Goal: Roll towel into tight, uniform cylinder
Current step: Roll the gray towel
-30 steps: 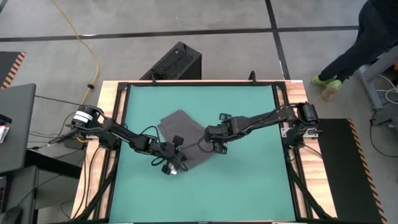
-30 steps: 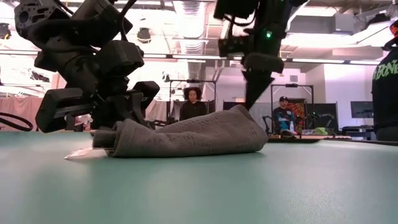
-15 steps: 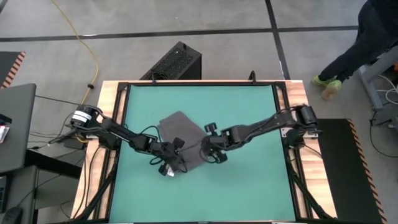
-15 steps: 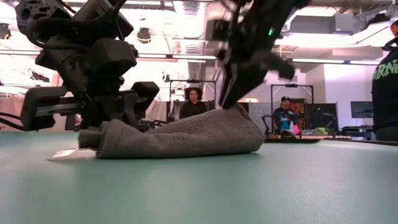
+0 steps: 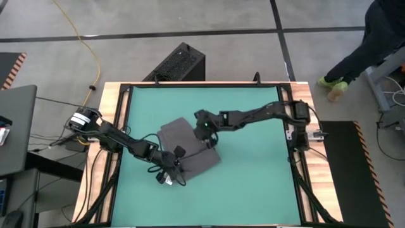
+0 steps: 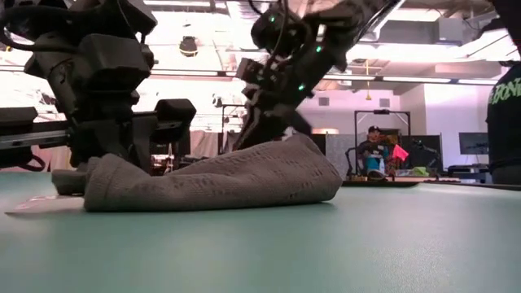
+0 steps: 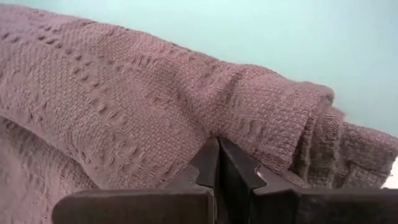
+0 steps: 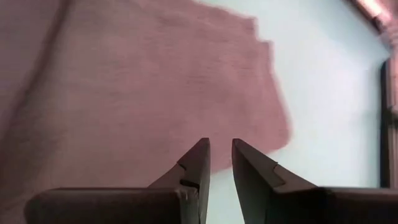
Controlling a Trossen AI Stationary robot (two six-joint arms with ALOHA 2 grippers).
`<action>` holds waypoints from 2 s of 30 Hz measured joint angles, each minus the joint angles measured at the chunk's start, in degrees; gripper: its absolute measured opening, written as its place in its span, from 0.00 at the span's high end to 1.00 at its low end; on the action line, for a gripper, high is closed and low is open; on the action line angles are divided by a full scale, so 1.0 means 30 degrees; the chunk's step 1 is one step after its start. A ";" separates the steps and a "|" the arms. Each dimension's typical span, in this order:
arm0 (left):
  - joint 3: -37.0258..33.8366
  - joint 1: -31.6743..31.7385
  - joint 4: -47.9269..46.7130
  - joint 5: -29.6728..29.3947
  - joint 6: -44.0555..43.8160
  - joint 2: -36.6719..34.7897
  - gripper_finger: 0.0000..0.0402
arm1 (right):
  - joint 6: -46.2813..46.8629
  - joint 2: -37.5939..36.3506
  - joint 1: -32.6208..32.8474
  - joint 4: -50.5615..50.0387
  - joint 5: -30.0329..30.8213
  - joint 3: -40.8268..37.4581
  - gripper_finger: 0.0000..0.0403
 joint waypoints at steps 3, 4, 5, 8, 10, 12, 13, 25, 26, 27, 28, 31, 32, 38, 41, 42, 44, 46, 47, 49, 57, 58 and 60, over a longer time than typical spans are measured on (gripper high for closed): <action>0.0000 -0.0116 -0.0109 -0.0264 0.0685 0.0000 1.00 | -0.0361 0.0860 -0.0640 0.1688 -0.1312 0.0065 0.77; 0.0000 -0.0128 -0.0139 -0.0307 0.0995 0.0000 1.00 | -0.0397 0.1207 -0.0746 0.1923 -0.1727 0.0065 0.77; 0.0000 -0.0128 -0.0146 -0.0289 0.1217 0.0000 1.00 | -0.0412 0.1573 -0.0811 0.2204 -0.1952 0.0061 0.77; 0.0000 -0.0128 -0.0131 -0.0281 0.1649 0.0000 1.00 | -0.0470 0.2498 -0.0804 0.2486 -0.2058 0.0438 0.77; 0.0000 -0.0128 -0.0118 -0.0374 0.1991 0.0000 1.00 | -0.0524 0.3034 -0.0769 0.2808 -0.2047 0.0975 0.77; 0.0000 -0.0147 -0.0117 -0.0583 0.2223 0.0000 1.00 | 0.0046 0.3502 -0.0775 0.2556 -0.1476 0.1246 0.77; 0.0000 -0.0150 -0.0117 -0.0645 0.2306 0.0000 1.00 | 0.0545 0.3736 -0.0786 0.2086 -0.1166 0.1350 0.77; -0.0064 -0.0179 -0.2700 -0.2165 0.3006 -0.1429 1.00 | 0.6748 0.3316 -0.0791 -0.2789 -0.0422 0.1544 0.77; -0.0106 -0.0179 -0.3109 -0.2441 0.3108 -0.1665 1.00 | 0.7447 0.3248 -0.0717 -0.3079 -0.0361 0.1558 0.77; -0.0117 -0.0179 -0.3475 -0.2773 0.3277 -0.1950 1.00 | 0.8172 0.3214 -0.0621 -0.3407 -0.0361 0.1552 0.77; -0.0127 -0.0184 -0.3876 -0.3194 0.3459 -0.2247 1.00 | 0.8816 0.3190 -0.0504 -0.3608 -0.0338 0.1551 0.77; -0.0197 -0.0077 -0.4936 -0.4110 0.3749 -0.3035 1.00 | 0.9423 0.3161 -0.0055 -0.3905 -0.0093 0.1555 0.77; -0.0193 -0.0056 -0.5268 -0.4110 0.3831 -0.3267 1.00 | 0.9423 0.3080 0.0087 -0.4040 0.0117 0.1533 0.77; -0.0141 -0.0121 -0.6554 -0.3829 0.4762 -0.3652 1.00 | 0.8026 0.1354 0.0293 -0.4051 0.2277 0.1376 0.79; -0.0131 -0.0115 -0.6813 -0.3679 0.5346 -0.3663 1.00 | 0.7817 -0.0742 0.0089 -0.4041 0.3042 0.1529 0.81; -0.0131 -0.0121 -0.6855 -0.3698 0.5555 -0.3657 1.00 | 0.7813 -0.1318 0.0063 -0.4260 0.3059 0.1544 0.81; -0.0131 -0.0121 -0.6854 -0.3704 0.6059 -0.3665 1.00 | 0.7797 -0.2205 0.0138 -0.4879 0.2984 0.1532 0.81; -0.0131 -0.0121 -0.6845 -0.3698 0.6577 -0.3665 1.00 | 0.7679 -0.2852 0.0510 -0.5545 0.1602 0.1497 0.78; -0.0128 -0.0114 -0.6856 -0.3715 0.6790 -0.3665 1.00 | 0.7621 -0.3127 0.0861 -0.5689 0.0837 0.1493 0.77; -0.0129 -0.0036 -0.6849 -0.3718 0.7120 -0.3666 1.00 | 0.7338 -0.3452 0.1845 -0.5796 0.0024 0.1532 0.71; -0.0155 0.0163 -0.6399 -0.3511 0.7536 -0.3674 1.00 | 0.3968 -0.1668 0.6341 -0.2322 0.2994 0.1533 0.44; -0.0162 0.0155 -0.6289 -0.3494 0.7461 -0.3672 1.00 | 0.3822 -0.1337 0.6449 -0.2248 0.3453 0.1549 0.43; -0.0157 -0.0032 -0.6121 -0.3544 0.7253 -0.3654 1.00 | 0.4024 -0.0528 0.6419 -0.2454 0.4422 0.1544 0.43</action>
